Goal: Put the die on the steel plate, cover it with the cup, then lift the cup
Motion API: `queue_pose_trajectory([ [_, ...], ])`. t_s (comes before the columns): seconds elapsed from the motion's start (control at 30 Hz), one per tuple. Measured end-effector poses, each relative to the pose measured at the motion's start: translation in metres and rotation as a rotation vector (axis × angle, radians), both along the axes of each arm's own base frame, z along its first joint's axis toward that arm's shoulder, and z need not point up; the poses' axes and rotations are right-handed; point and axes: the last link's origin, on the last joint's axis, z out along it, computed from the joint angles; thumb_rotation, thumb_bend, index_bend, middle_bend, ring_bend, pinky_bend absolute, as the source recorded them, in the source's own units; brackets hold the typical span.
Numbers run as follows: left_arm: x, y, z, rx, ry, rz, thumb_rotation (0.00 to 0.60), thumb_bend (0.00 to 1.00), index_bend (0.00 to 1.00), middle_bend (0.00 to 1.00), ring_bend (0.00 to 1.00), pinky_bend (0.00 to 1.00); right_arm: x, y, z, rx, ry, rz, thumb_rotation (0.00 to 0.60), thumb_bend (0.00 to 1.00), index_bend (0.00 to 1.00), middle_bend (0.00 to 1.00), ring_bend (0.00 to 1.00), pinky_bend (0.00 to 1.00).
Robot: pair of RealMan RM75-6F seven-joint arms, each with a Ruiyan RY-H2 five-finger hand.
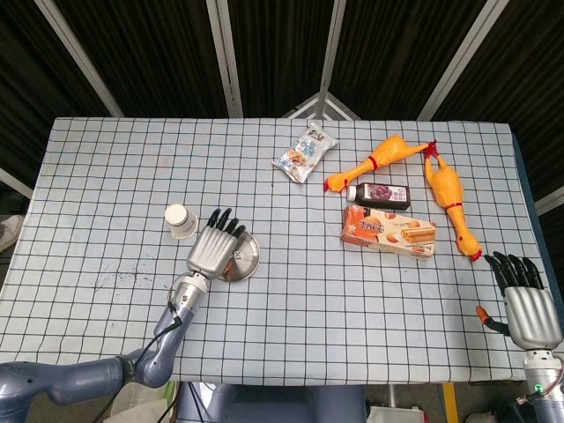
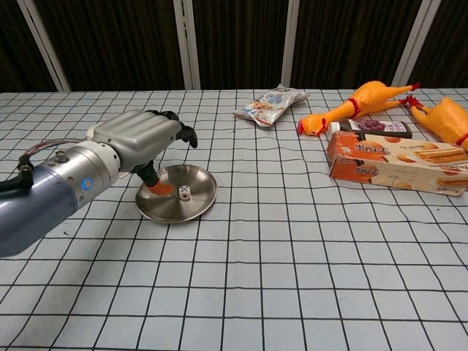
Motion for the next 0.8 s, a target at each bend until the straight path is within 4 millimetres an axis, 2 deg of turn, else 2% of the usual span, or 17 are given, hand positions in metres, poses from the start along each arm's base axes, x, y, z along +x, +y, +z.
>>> queue_pose_trajectory([
  [0.13, 0.005, 0.007, 0.025, 0.023, -0.107, 0.029, 0.6, 0.33, 0.26, 0.18, 0.06, 0.1, 0.001, 0.0, -0.001, 0.003, -0.002, 0.002, 0.6, 0.26, 0.13, 0.11, 0.08, 0.0],
  [0.23, -0.002, 0.019, 0.052, 0.086, -0.105, 0.059, 0.6, 0.33, 0.26, 0.15, 0.06, 0.1, 0.003, 0.001, -0.002, 0.007, -0.003, 0.006, 0.6, 0.26, 0.13, 0.11, 0.08, 0.0],
  [0.33, -0.009, 0.026, 0.068, 0.117, -0.102, 0.103, 0.6, 0.33, 0.26, 0.13, 0.06, 0.1, 0.004, 0.001, -0.003, 0.01, -0.002, 0.011, 0.6, 0.26, 0.13, 0.11, 0.08, 0.0],
  [0.5, -0.021, 0.034, 0.083, 0.125, -0.138, 0.201, 0.6, 0.33, 0.26, 0.1, 0.06, 0.1, 0.004, 0.001, -0.004, 0.014, -0.001, 0.008, 0.6, 0.26, 0.13, 0.11, 0.08, 0.0],
  [0.6, -0.03, 0.037, 0.089, 0.125, -0.144, 0.251, 0.6, 0.33, 0.25, 0.05, 0.06, 0.1, 0.004, 0.001, -0.004, 0.015, 0.0, 0.006, 0.6, 0.26, 0.13, 0.11, 0.08, 0.0],
  [0.67, -0.036, 0.038, 0.09, 0.118, -0.149, 0.285, 0.6, 0.33, 0.22, 0.01, 0.06, 0.1, 0.004, 0.001, -0.005, 0.019, 0.0, 0.003, 0.6, 0.26, 0.13, 0.11, 0.08, 0.0],
  [0.8, -0.046, 0.041, 0.09, 0.092, -0.166, 0.34, 0.6, 0.33, 0.17, 0.0, 0.05, 0.1, 0.004, 0.0, -0.005, 0.022, 0.0, 0.004, 0.6, 0.26, 0.13, 0.11, 0.08, 0.0],
])
